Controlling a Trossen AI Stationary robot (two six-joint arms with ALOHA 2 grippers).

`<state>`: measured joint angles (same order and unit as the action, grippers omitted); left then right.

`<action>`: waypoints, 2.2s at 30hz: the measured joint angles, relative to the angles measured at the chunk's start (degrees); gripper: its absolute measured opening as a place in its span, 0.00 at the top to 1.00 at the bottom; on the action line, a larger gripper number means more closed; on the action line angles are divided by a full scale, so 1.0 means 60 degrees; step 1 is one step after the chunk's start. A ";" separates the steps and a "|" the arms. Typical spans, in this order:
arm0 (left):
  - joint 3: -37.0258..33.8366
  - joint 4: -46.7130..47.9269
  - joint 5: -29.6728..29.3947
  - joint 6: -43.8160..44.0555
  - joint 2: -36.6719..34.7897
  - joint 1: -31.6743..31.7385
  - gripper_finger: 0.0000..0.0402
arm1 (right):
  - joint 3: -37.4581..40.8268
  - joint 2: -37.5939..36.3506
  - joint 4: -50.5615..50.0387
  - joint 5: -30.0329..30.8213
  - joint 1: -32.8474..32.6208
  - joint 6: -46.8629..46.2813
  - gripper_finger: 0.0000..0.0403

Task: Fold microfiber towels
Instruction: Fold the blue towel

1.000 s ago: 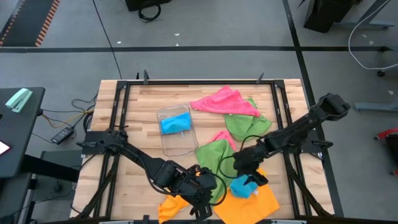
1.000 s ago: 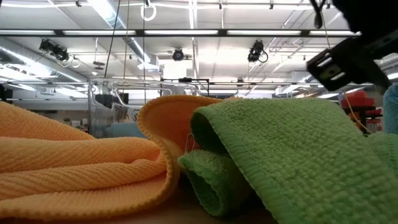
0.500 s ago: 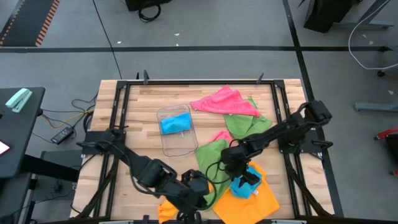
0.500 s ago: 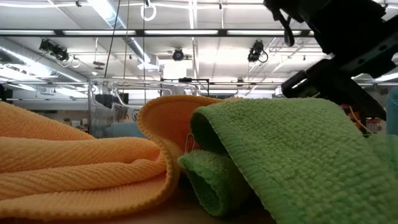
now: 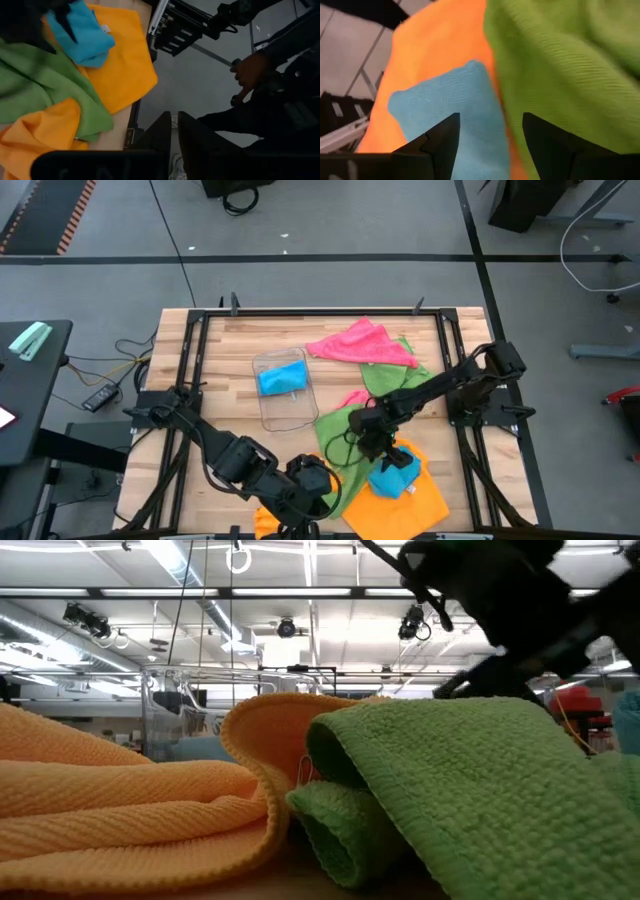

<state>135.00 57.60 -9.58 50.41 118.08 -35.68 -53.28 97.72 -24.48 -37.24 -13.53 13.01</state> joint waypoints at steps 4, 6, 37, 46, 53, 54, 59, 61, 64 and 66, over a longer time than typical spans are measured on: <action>0.0000 0.0018 -0.0001 -0.0004 0.0000 -0.0047 0.92 | 0.0000 -0.0123 -0.0368 -0.0167 0.0370 -0.0064 0.44; 0.0000 0.0029 -0.0005 0.0000 0.0000 -0.0047 0.93 | 0.0004 0.0008 -0.0481 -0.0380 0.0387 -0.0064 0.44; -0.0004 0.0025 -0.0794 0.0305 0.0322 -0.0129 0.93 | -0.0176 0.0253 -0.0554 0.0289 -0.1615 0.0823 0.50; -0.0004 -0.0011 -0.0794 0.0251 0.0331 -0.0179 0.94 | -0.0911 0.0321 -0.0770 -0.0713 -0.0859 0.0083 0.50; -0.0004 -0.0026 -0.0790 0.0367 0.0331 -0.0186 0.92 | -0.0862 0.1358 -0.0754 -0.1749 -0.1017 -0.0027 0.50; -0.0004 -0.0026 -0.0790 0.0473 0.0331 -0.0186 0.92 | -0.0860 0.1471 -0.0748 -0.1852 -0.1030 -0.0176 0.50; -0.0004 -0.0026 -0.0794 0.0565 0.0331 -0.0211 0.91 | -0.0860 0.1431 -0.0993 -0.1751 -0.1008 -0.0139 0.43; -0.0004 -0.0026 -0.0794 0.0565 0.0331 -0.0215 0.92 | -0.0863 0.1299 -0.0964 -0.1394 -0.1026 0.0035 0.38; -0.0004 -0.0026 -0.0794 0.0542 0.0331 -0.0222 0.93 | -0.1006 0.1175 -0.0990 -0.1048 -0.0985 0.0085 0.31; -0.0004 -0.0026 -0.0794 0.0503 0.0331 -0.0222 0.94 | -0.1216 0.1151 -0.1017 -0.1028 -0.0961 0.0073 0.27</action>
<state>134.98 57.45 -14.35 53.43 120.07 -37.01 -60.57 104.63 -30.58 -43.41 -19.29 13.45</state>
